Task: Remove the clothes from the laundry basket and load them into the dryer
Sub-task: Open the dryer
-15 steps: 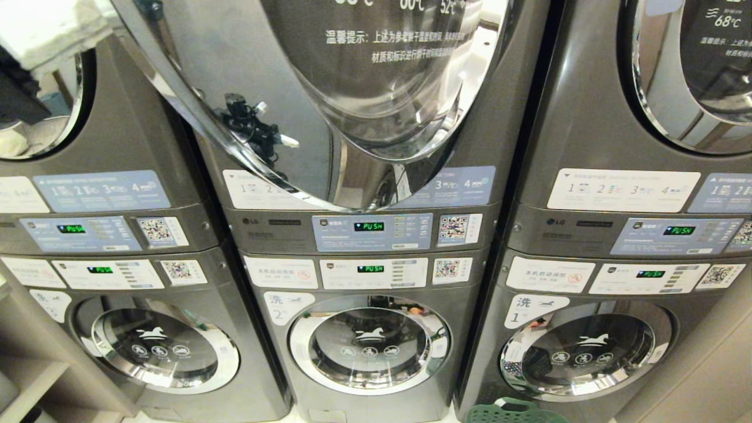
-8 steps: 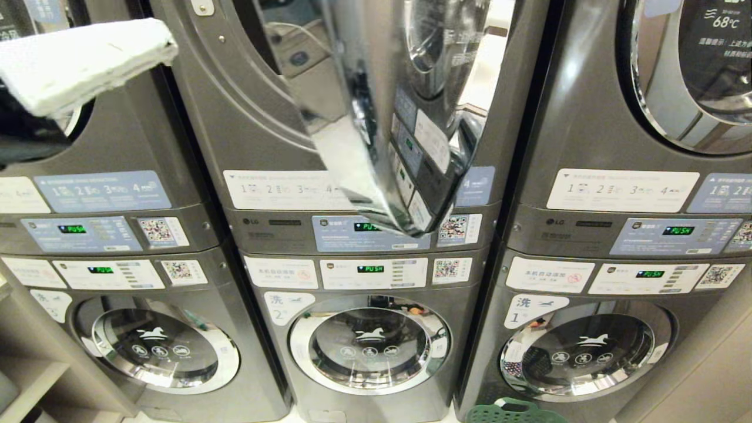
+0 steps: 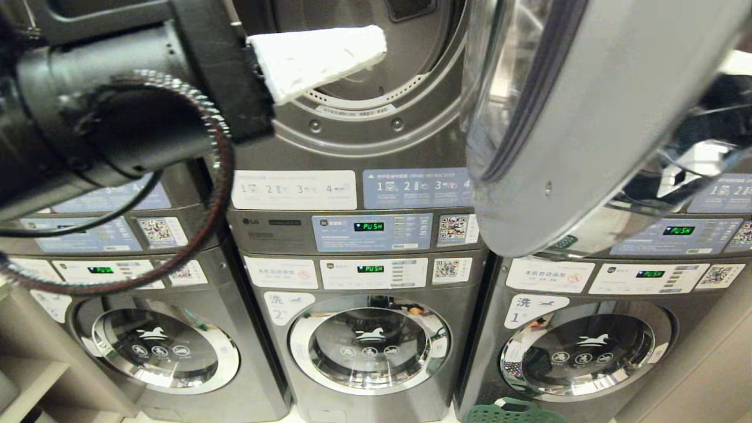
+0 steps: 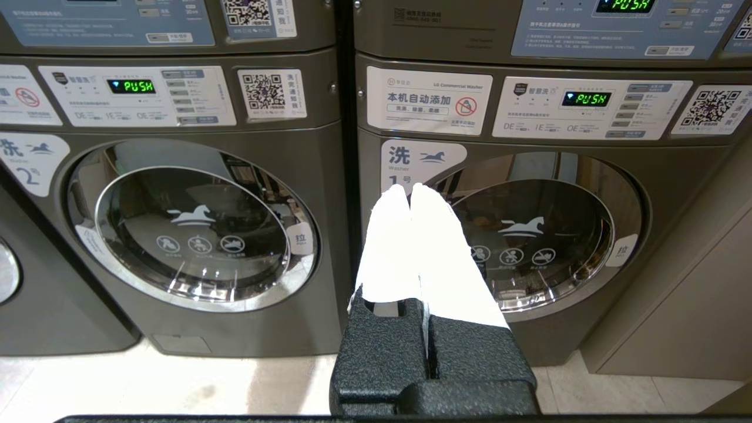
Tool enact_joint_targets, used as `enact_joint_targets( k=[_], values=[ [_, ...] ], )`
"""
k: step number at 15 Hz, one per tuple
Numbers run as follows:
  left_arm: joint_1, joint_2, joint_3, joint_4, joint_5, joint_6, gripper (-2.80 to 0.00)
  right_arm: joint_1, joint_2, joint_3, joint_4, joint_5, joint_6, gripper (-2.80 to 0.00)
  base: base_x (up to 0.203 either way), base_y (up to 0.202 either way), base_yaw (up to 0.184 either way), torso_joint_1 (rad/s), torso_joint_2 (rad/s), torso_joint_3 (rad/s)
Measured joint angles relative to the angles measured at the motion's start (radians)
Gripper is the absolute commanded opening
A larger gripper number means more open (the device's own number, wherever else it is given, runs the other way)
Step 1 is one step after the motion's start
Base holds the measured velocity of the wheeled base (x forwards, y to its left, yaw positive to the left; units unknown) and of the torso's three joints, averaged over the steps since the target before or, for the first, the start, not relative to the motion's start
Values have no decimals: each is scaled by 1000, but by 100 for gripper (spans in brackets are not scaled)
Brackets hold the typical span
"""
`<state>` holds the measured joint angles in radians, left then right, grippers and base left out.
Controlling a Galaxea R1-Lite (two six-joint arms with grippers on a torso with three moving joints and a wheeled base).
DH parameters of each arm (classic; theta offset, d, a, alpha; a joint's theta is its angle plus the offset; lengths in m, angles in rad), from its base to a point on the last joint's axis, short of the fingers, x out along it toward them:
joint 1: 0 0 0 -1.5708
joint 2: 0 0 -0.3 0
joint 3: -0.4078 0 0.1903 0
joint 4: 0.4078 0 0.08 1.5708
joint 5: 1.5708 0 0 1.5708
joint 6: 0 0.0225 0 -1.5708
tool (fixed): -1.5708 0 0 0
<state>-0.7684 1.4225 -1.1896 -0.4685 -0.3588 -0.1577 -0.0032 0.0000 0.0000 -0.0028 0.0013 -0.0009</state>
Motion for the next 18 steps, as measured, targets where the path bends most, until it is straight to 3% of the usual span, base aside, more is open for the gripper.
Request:
enact_joint_targets(
  k=[9, 16, 18],
  values=[
    [-213, 309, -295, 2, 12, 0, -280, 0, 0, -2, 2, 0, -2, -280, 0, 0, 0, 0, 0, 0],
    [-282, 525, -581, 19, 11, -1, -280, 0, 0, -1, 1, 0, 2, -280, 0, 0, 0, 0, 0, 0],
    [-281, 551, -598, 21, 38, -2, -280, 0, 0, -1, 0, 0, 4, -280, 0, 0, 0, 0, 0, 0]
  ],
)
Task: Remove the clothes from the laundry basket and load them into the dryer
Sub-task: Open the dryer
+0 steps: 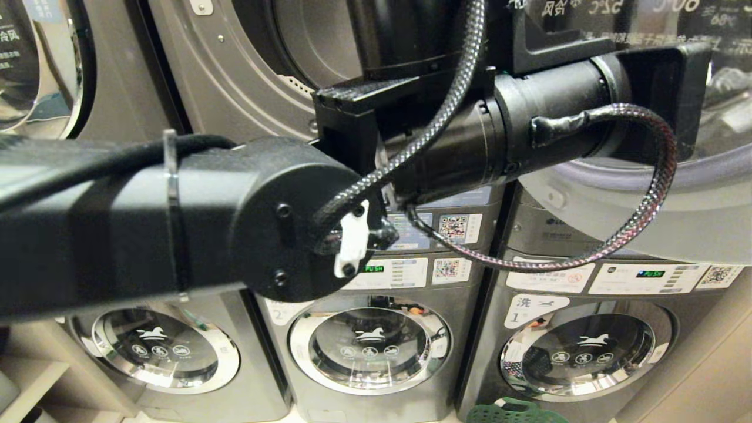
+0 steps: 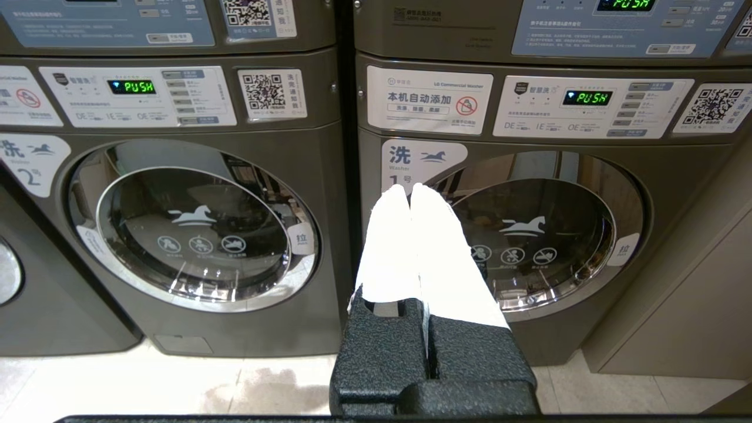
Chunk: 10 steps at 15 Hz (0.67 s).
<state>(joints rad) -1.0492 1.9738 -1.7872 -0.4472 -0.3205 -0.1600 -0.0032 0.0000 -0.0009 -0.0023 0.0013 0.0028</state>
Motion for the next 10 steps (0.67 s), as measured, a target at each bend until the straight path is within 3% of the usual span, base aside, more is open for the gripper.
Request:
enact_joint_targets(
  k=[2, 5, 8, 10],
  values=[
    [35, -6, 11, -3, 64, -3, -280, 0, 0, 0, 0, 0, 0, -280, 0, 0, 0, 0, 0, 0],
    [149, -67, 101, -5, 134, -2, -280, 0, 0, 1, -1, 0, 0, -280, 0, 0, 0, 0, 0, 0],
    [320, -199, 317, -8, 137, 1, -280, 0, 0, 1, -1, 0, 0, -280, 0, 0, 0, 0, 0, 0],
    [457, -323, 509, -6, 103, 3, -280, 0, 0, 1, -1, 0, 0, -280, 0, 0, 0, 0, 0, 0]
  ],
)
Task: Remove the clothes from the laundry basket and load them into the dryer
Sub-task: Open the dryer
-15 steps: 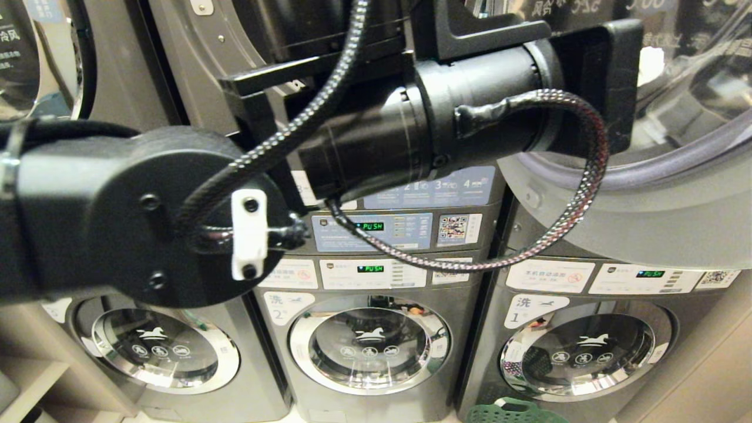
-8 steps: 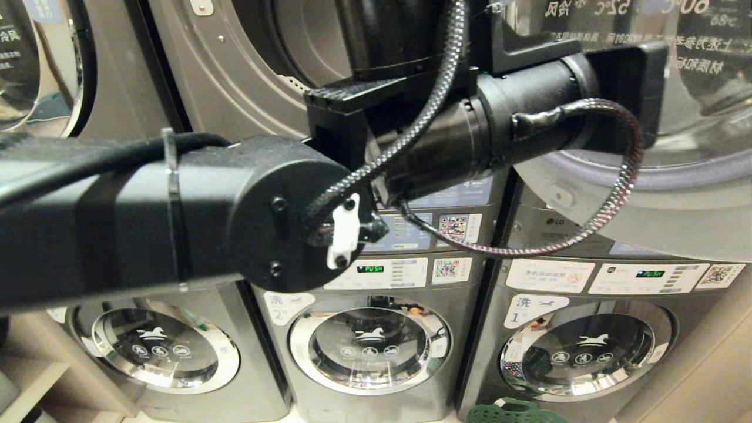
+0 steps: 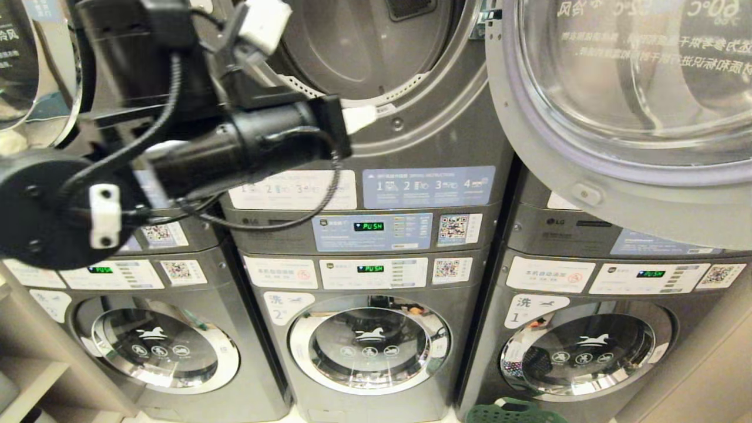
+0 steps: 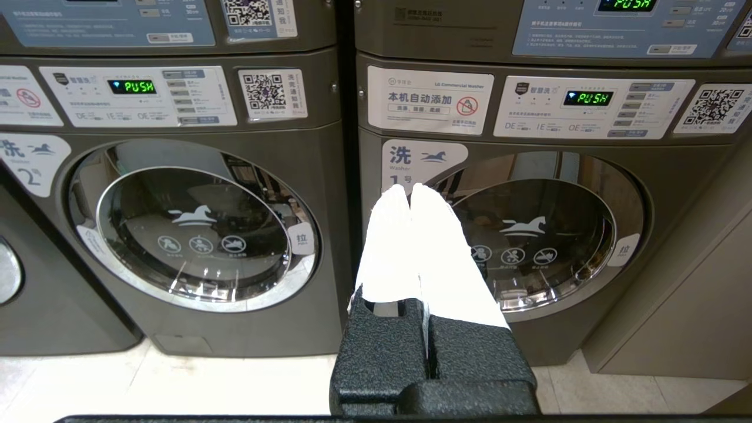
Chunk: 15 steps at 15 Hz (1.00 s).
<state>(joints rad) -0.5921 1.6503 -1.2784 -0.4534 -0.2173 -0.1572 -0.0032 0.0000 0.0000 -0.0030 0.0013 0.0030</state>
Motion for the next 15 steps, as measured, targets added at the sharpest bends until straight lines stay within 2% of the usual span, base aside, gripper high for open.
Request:
enact_joint_targets(
  k=[4, 5, 8, 10, 12, 15],
  values=[
    [327, -327, 431, 6, -170, 14, -280, 0, 0, 0, 0, 0, 0, -280, 0, 0, 0, 0, 0, 0],
    [387, -416, 543, 9, -216, 17, -280, 0, 0, 0, 0, 0, 0, -280, 0, 0, 0, 0, 0, 0],
    [477, -646, 831, 27, -285, 31, -280, 0, 0, 0, 0, 0, 0, -280, 0, 0, 0, 0, 0, 0],
    [518, -766, 980, 63, -261, 69, -280, 0, 0, 0, 0, 0, 0, -280, 0, 0, 0, 0, 0, 0],
    [550, -873, 1077, 156, -155, 101, -280, 0, 0, 0, 0, 0, 0, -280, 0, 0, 0, 0, 0, 0],
    [564, -1052, 1175, 341, -23, 109, -280, 0, 0, 0, 0, 0, 0, -280, 0, 0, 0, 0, 0, 0]
  ],
)
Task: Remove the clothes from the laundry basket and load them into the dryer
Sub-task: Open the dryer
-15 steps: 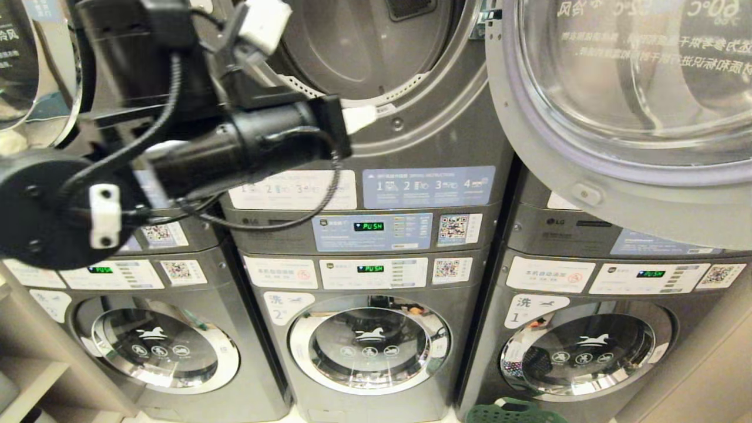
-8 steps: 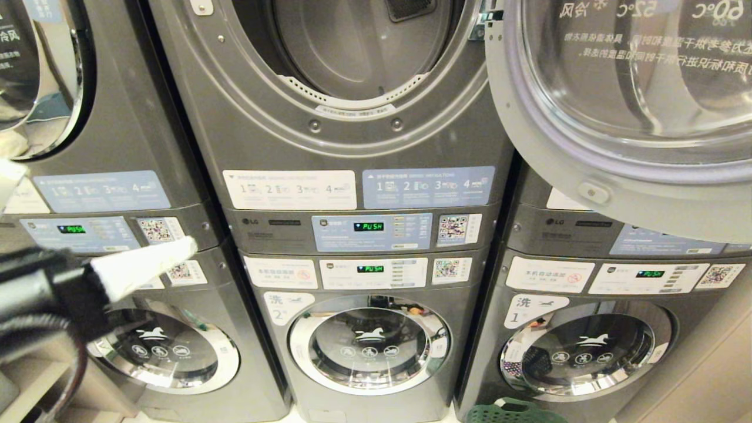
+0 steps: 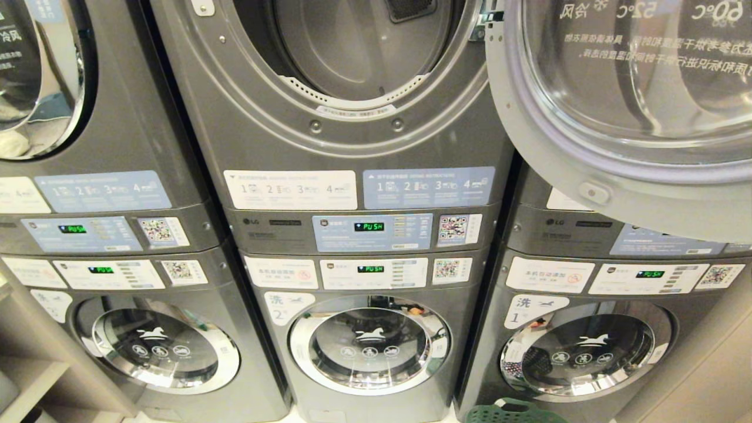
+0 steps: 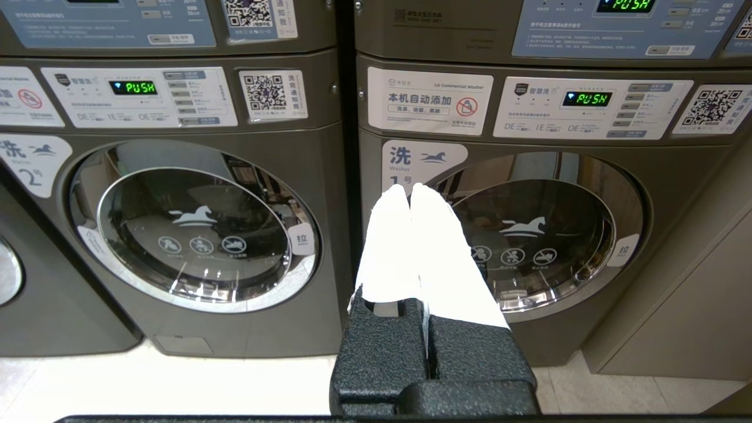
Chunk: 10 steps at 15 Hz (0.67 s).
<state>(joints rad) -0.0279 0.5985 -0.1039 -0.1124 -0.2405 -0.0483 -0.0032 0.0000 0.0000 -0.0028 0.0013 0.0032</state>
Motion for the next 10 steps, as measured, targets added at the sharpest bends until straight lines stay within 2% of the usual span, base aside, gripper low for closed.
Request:
enact_joint_targets(
  k=[3, 5, 6, 8, 10],
  values=[
    [0, -170, 43, 166, 181, -24, -280, 0, 0, 0, 0, 0, 0, -280, 0, 0, 0, 0, 0, 0],
    [6, -290, 51, 192, 240, -3, -280, 0, 0, 0, 0, 0, -1, -280, 0, 0, 0, 0, 0, 0],
    [11, -357, 53, 202, 242, 28, -280, 0, 0, 0, 1, 1, -3, -280, 0, 0, 0, 0, 0, 0],
    [21, -477, 54, 226, 204, 120, -280, 0, 0, -11, 9, 14, -19, -280, 0, 0, 0, 0, 0, 0],
    [27, -545, 53, 235, 183, 199, -280, 0, 8, -93, 15, 79, -30, -280, 0, 0, 0, 0, 0, 0]
  ],
)
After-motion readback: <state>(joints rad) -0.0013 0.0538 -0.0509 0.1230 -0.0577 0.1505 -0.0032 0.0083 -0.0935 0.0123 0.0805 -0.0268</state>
